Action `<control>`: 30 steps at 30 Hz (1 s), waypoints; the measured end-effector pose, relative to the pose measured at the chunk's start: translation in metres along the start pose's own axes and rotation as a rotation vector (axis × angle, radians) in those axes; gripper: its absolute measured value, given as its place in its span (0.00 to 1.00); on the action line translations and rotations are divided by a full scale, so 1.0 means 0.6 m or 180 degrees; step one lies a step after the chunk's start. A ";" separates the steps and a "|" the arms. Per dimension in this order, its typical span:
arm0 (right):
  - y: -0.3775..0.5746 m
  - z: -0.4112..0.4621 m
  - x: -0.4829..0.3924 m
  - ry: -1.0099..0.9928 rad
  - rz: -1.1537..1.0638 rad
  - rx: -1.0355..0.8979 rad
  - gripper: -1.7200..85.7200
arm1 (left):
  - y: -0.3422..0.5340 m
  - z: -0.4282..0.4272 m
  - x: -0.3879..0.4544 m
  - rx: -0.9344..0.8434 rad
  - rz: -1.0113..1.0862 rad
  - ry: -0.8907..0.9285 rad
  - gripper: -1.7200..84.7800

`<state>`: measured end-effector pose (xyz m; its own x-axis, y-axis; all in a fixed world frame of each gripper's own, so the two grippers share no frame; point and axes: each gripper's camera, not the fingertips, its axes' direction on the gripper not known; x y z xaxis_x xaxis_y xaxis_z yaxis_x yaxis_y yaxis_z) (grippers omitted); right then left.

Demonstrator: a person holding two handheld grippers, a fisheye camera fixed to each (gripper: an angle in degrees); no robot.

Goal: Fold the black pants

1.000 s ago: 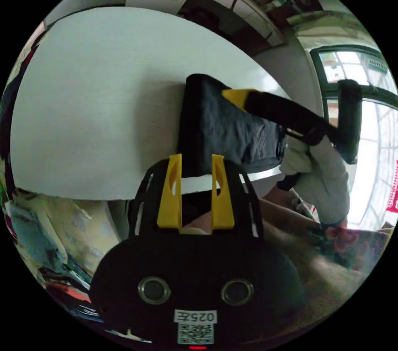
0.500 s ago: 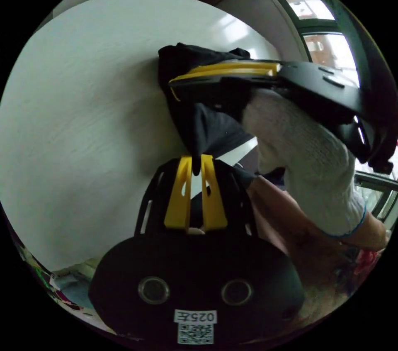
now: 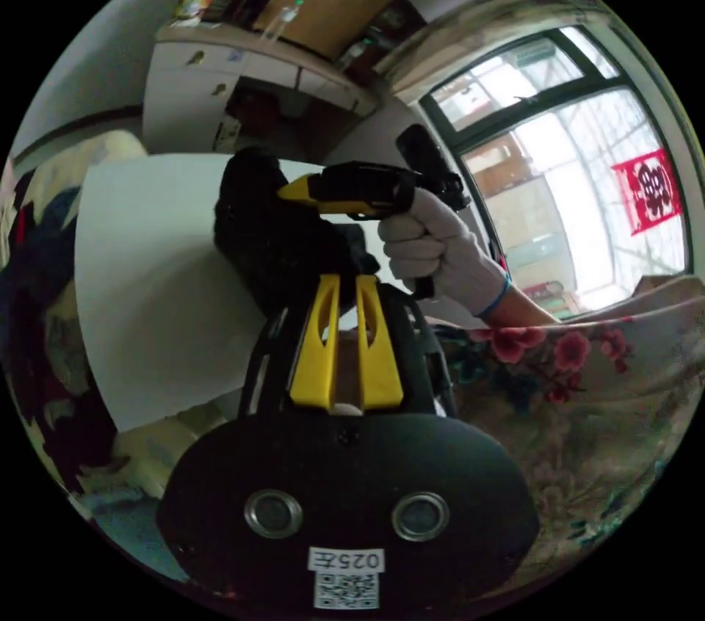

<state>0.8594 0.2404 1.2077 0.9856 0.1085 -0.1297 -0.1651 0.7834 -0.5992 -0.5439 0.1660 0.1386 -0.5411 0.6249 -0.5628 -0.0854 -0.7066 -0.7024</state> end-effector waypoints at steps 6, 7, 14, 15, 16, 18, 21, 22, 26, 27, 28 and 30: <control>0.104 -0.218 0.069 0.1472 0.0084 0.0336 0.02 | -0.086 0.221 0.099 -0.0678 0.0614 0.0126 0.02; 0.115 -0.240 0.111 0.1591 0.0212 0.0306 0.02 | -0.101 0.283 0.103 -0.0876 0.0476 0.0134 0.02; 0.140 -0.298 0.228 0.1379 0.0402 0.0256 0.02 | -0.157 0.463 0.194 -0.1704 0.0726 -0.0492 0.03; 0.143 -0.304 0.221 0.1355 0.0335 0.0283 0.02 | -0.159 0.464 0.206 -0.1694 0.0801 -0.0539 0.04; 0.148 -0.316 0.207 0.1380 0.0165 0.0340 0.02 | -0.160 0.467 0.229 -0.1649 0.0974 -0.0589 0.05; 0.155 -0.328 0.199 0.1593 0.0041 0.0373 0.03 | -0.159 0.478 0.258 -0.1619 0.1250 -0.0551 0.09; 0.151 -0.329 0.247 0.1672 0.0157 0.0030 0.03 | -0.161 0.497 0.280 -0.1712 0.1206 -0.0277 0.09; 0.151 -0.343 0.267 0.1450 0.0267 -0.0011 0.03 | -0.160 0.487 0.285 -0.1658 0.1132 -0.0099 0.08; 0.181 -0.428 0.245 0.1467 0.0309 0.0395 0.03 | -0.151 0.401 0.243 -0.1201 0.0491 -0.0259 0.07; 0.185 -0.437 0.234 0.1505 0.0268 0.0432 0.02 | -0.148 0.388 0.231 -0.1144 0.0363 -0.0306 0.07; 0.189 -0.445 0.209 0.1523 0.0138 0.0439 0.02 | -0.140 0.368 0.206 -0.1059 0.0162 -0.0344 0.05; 0.185 -0.435 0.162 0.1602 -0.0139 0.0403 0.01 | -0.132 0.354 0.173 -0.0987 -0.0118 -0.0293 0.04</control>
<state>0.9273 0.1784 0.9225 0.8468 -0.2092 -0.4891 -0.0879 0.8518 -0.5164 -0.7712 0.2165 0.2286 -0.6170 0.6056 -0.5026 0.1448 -0.5403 -0.8289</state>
